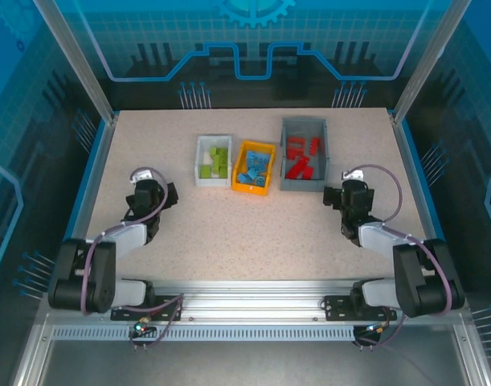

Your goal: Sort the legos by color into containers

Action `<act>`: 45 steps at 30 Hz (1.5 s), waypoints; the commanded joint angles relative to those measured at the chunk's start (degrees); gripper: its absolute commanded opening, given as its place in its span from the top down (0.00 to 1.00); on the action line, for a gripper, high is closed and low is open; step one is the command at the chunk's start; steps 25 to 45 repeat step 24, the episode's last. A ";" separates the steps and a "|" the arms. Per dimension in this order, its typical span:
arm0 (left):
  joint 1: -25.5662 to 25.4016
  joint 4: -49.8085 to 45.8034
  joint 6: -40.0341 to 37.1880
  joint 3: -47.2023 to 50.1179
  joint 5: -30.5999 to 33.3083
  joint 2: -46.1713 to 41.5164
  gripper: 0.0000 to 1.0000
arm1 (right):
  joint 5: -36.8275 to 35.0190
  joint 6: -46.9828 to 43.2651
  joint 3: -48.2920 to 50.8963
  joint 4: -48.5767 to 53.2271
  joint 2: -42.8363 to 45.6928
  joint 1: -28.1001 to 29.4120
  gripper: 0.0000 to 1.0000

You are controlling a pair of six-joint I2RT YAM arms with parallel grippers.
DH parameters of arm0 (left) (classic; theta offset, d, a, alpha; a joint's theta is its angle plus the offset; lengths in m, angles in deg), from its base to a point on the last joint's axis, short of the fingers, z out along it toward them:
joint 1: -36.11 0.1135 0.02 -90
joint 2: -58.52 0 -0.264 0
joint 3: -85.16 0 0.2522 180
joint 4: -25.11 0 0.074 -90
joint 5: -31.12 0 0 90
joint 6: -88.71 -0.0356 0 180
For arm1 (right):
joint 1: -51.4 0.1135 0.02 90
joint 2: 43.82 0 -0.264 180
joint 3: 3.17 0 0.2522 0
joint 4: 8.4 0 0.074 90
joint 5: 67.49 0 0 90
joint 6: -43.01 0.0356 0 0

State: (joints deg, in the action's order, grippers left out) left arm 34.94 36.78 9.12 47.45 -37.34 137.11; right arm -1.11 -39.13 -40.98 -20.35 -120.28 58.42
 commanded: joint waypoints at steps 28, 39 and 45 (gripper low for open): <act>-0.41 29.34 -8.04 3.19 -6.20 10.30 0.01 | 5.85 -5.37 1.02 -20.68 -9.58 -1.00 0.00; -0.41 29.34 -8.04 3.19 -6.20 10.30 0.01 | 5.85 -5.37 1.02 -20.68 -9.58 -1.00 0.00; -0.41 29.34 -8.04 3.19 -6.20 10.30 0.01 | 5.85 -5.37 1.02 -20.68 -9.58 -1.00 0.00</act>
